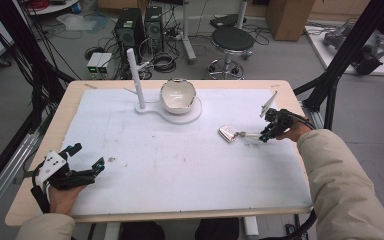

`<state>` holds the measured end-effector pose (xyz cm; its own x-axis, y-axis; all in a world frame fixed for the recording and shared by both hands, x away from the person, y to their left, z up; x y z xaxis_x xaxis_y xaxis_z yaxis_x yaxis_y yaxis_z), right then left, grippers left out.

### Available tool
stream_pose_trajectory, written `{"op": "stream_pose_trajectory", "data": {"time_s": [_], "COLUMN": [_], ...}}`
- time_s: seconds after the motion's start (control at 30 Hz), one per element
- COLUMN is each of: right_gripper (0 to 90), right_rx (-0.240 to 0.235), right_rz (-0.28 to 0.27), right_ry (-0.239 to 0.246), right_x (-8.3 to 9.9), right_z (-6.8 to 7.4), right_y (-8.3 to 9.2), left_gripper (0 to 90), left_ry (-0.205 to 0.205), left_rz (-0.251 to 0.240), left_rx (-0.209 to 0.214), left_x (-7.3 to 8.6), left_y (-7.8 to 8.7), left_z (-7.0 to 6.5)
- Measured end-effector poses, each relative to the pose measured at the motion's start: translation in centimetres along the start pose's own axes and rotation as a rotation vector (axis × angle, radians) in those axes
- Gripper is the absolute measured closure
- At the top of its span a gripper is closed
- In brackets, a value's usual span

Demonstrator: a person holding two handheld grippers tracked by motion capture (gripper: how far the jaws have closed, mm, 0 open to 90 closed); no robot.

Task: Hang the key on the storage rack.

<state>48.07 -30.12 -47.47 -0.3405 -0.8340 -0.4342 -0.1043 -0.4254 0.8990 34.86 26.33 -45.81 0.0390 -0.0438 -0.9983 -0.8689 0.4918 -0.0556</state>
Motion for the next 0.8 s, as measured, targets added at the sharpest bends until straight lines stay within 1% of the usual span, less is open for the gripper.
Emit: {"op": "stream_pose_trajectory", "data": {"time_s": [0.07, 0.1, 0.13, 0.17, 0.23, 0.27, 0.3, 0.33, 0.37, 0.4, 0.43, 0.47, 0.5, 0.53, 0.57, 0.6, 0.63, 0.67, 0.7, 0.73, 0.77, 0.8], "right_gripper": [74.0, 74.1, 74.1, 74.1, 74.1, 74.1, 74.1, 74.1, 74.1, 74.1, 74.1, 74.1, 74.1, 74.1, 74.1, 74.1, 74.1, 74.2, 74.1, 74.1, 74.1, 74.1], "right_rx": [0.004, 0.011, 0.009, 0.018, 0.015, 0.021, 0.013, 0.015, 0.007, -0.002, 0.001, -0.004, -0.001, -0.004, -0.01, -0.007, -0.007, -0.011, -0.012, -0.02, -0.021, -0.027], "right_rz": [-0.024, -0.055, -0.065, -0.073, -0.088, -0.093, -0.108, -0.124, -0.149, -0.17, -0.19, -0.209, -0.221, -0.235, -0.248, -0.255, -0.255, -0.258, -0.268, -0.274, -0.284, -0.29], "right_ry": [-0.013, -0.013, -0.017, -0.014, -0.007, -0.006, -0.009, -0.006, -0.014, -0.03, -0.031, -0.033, -0.024, -0.017, -0.008, 0.003, 0.003, 0.009, 0.03, 0.04, 0.056, 0.069], "right_x": [-0.4, -0.7, -0.9, -1.1, -1.4, -1.6, -1.9, -2.1, -2.5, -2.8, -3.1, -3.4, -3.7, -4.0, -4.3, -4.6, -4.6, -4.9, -5.3, -5.6, -6.2, -6.6], "right_z": [0.5, 1.0, 1.3, 1.6, 2.3, 2.6, 3.0, 3.4, 3.8, 4.2, 4.5, 4.9, 5.2, 5.5, 6.0, 6.4, 6.4, 6.8, 7.2, 7.6, 8.3, 8.6], "right_y": [0.4, 0.9, 1.1, 1.4, 1.9, 2.1, 2.3, 2.6, 2.8, 3.0, 3.3, 3.5, 3.7, 3.9, 4.1, 4.3, 4.3, 4.4, 4.5, 4.6, 4.7, 4.8], "left_gripper": [1.8, 1.8, 1.8, 1.8, 1.8, 1.8, 1.8, 1.8, 1.8, 1.8, 1.7, 1.8, 1.8, 1.8, 1.8, 1.7, 1.7, 1.7, 1.7, 1.7, 1.7, 1.7], "left_ry": [0.005, 0.016, 0.034, 0.034, 0.048, 0.046, 0.036, 0.036, 0.036, 0.04, 0.031, 0.031, 0.024, -0.005, -0.005, -0.02, -0.02, -0.021, -0.02, -0.023, -0.029, -0.043], "left_rz": [0.005, 0.005, 0.004, 0.004, 0.004, 0.006, 0.009, 0.008, 0.008, 0.003, 0.007, 0.007, 0.008, 0.019, 0.019, 0.025, 0.025, 0.033, 0.038, 0.049, 0.057, 0.063], "left_rx": [0.003, 0.002, 0.004, 0.004, 0.011, 0.018, 0.034, 0.044, 0.044, 0.054, 0.081, 0.081, 0.097, 0.133, 0.133, 0.176, 0.176, 0.204, 0.232, 0.257, 0.277, 0.297], "left_x": [0.0, 0.0, 0.0, 0.0, 0.0, -0.1, -0.2, -0.5, -0.5, -0.8, -1.6, -1.6, -2.1, -3.2, -3.2, -4.2, -4.2, -4.7, -5.2, -5.7, -6.1, -6.5], "left_y": [0.0, 0.0, 0.0, 0.0, -0.1, -0.1, -0.3, -0.4, -0.4, -0.5, -0.9, -0.9, -1.2, -1.6, -1.6, -2.1, -2.1, -2.4, -2.7, -3.0, -3.4, -3.6], "left_z": [0.1, 0.2, 0.3, 0.3, 0.3, 0.3, 0.3, 0.3, 0.3, 0.3, 0.1, 0.1, 0.0, -0.3, -0.3, -0.7, -0.7, -0.9, -1.2, -1.5, -1.8, -2.0]}}
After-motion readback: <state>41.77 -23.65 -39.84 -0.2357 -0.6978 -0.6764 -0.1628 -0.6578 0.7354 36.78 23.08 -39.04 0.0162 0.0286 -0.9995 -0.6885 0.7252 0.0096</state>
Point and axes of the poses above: each handheld gripper's, and its own axes: y roughly backward along the jaws, x roughly out of its underside, z roughly to its left, the point moved 9 cm from there along -y, roughly forward along the jaws, and after that the axes turned 8 degrees about -z, right-handed, at the moved point
